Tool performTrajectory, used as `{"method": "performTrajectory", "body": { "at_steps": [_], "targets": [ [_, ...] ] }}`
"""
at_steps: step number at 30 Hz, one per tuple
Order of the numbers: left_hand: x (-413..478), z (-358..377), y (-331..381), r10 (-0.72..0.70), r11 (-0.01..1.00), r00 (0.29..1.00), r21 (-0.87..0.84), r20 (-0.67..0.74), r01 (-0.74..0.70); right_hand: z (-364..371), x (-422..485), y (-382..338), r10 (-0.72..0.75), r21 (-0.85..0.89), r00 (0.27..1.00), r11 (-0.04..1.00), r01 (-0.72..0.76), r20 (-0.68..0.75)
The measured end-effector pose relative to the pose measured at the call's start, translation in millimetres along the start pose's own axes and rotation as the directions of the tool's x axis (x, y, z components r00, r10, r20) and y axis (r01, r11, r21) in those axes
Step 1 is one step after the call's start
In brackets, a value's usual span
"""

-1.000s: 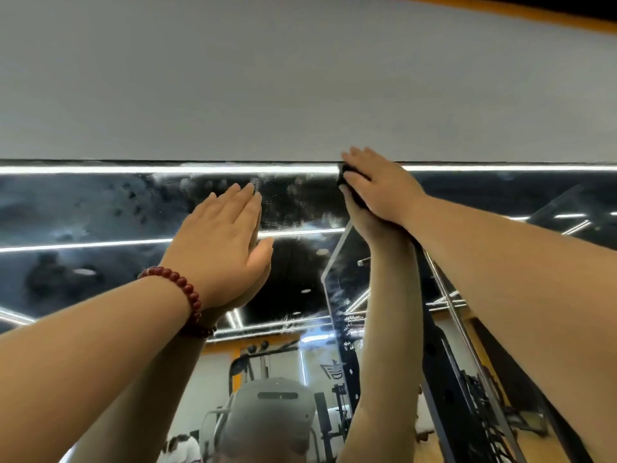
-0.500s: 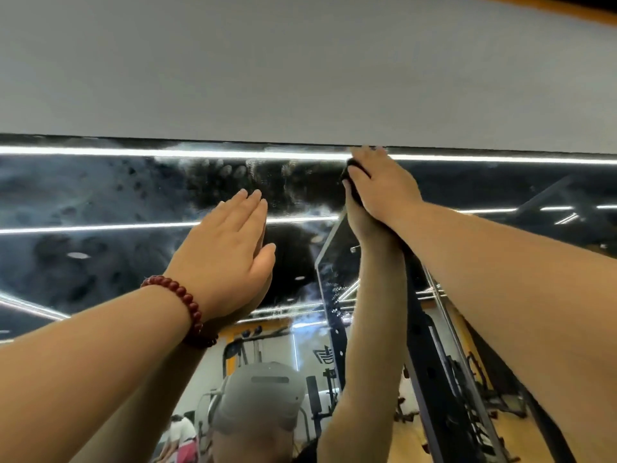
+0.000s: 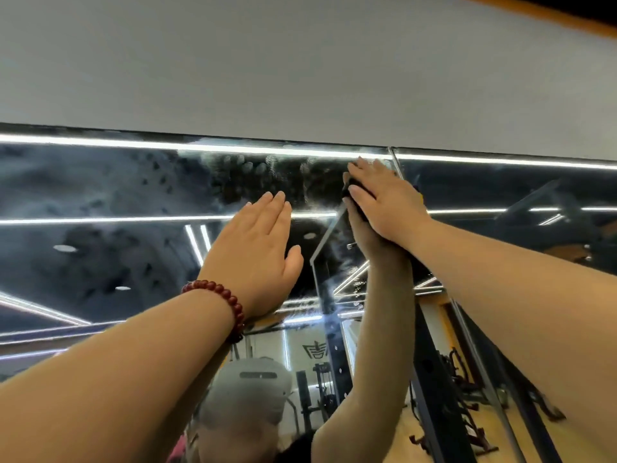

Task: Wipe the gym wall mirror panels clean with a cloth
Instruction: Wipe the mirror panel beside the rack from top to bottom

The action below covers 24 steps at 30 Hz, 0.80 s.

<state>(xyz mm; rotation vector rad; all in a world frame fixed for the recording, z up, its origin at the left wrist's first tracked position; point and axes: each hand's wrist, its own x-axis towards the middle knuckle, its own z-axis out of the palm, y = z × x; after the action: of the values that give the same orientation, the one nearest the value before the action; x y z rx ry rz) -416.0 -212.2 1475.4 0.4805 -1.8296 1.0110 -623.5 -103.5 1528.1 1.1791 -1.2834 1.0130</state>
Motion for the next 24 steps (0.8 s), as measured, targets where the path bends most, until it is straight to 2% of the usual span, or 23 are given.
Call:
{"method": "performTrajectory", "body": {
  "at_steps": [3,6,7,8,10,11,12,13,15,17,19,20,22,24],
  "targets": [
    [-2,0,1,0.012,1.0,1.0,0.012,-0.004,-0.012,12,-33,-28,-0.23,0.089,0.972,0.97,0.225,0.052],
    [-4,-1,2,0.029,1.0,1.0,0.006,-0.004,-0.029,10,-43,-20,-0.333,0.076,0.937,0.942,0.327,0.102],
    [-5,-1,2,0.034,0.999,0.999,0.006,-0.007,-0.033,7,-36,-13,-0.309,0.053,0.946,0.951,0.305,0.099],
    [-5,-2,2,0.04,0.999,0.999,0.007,-0.004,-0.04,3,-27,-7,-0.227,0.051,0.97,0.973,0.223,0.084],
    [-4,-1,2,0.048,0.999,0.999,-0.001,-0.007,-0.048,-1,-9,-2,0.027,0.064,0.999,0.998,-0.028,0.02],
    [-4,0,1,0.046,0.999,0.999,-0.005,-0.009,-0.046,1,-3,-6,0.099,0.044,0.995,0.994,-0.098,-0.01],
    [-4,0,1,0.047,0.999,0.999,-0.011,-0.006,-0.047,4,-3,-15,0.105,0.006,0.994,0.994,-0.105,-0.021],
    [-4,-1,1,0.049,0.999,0.999,-0.016,-0.004,-0.05,7,-8,-23,0.056,-0.021,0.998,0.998,-0.057,-0.016],
    [-4,0,0,0.06,0.998,0.998,-0.014,-0.008,-0.061,14,-32,-36,-0.153,-0.039,0.988,0.987,0.154,0.025],
    [-4,1,1,0.081,0.996,0.996,-0.025,-0.029,-0.081,15,-59,-38,-0.34,-0.055,0.935,0.936,0.347,0.104],
    [-5,2,1,0.122,0.992,0.992,-0.019,-0.036,-0.123,11,-64,-27,-0.381,-0.059,0.913,0.918,0.393,0.148],
    [-5,1,1,0.152,0.988,0.988,-0.008,-0.025,-0.152,9,-63,-19,-0.333,-0.056,0.934,0.938,0.342,0.13],
    [-4,1,-1,0.19,0.981,0.982,0.021,0.006,-0.191,5,-54,-4,-0.091,-0.013,0.995,0.996,0.092,0.047],
    [-5,1,-1,0.194,0.98,0.981,0.042,0.013,-0.194,1,-44,-1,0.176,0.011,0.984,0.984,-0.176,-0.03]
  ]
}}
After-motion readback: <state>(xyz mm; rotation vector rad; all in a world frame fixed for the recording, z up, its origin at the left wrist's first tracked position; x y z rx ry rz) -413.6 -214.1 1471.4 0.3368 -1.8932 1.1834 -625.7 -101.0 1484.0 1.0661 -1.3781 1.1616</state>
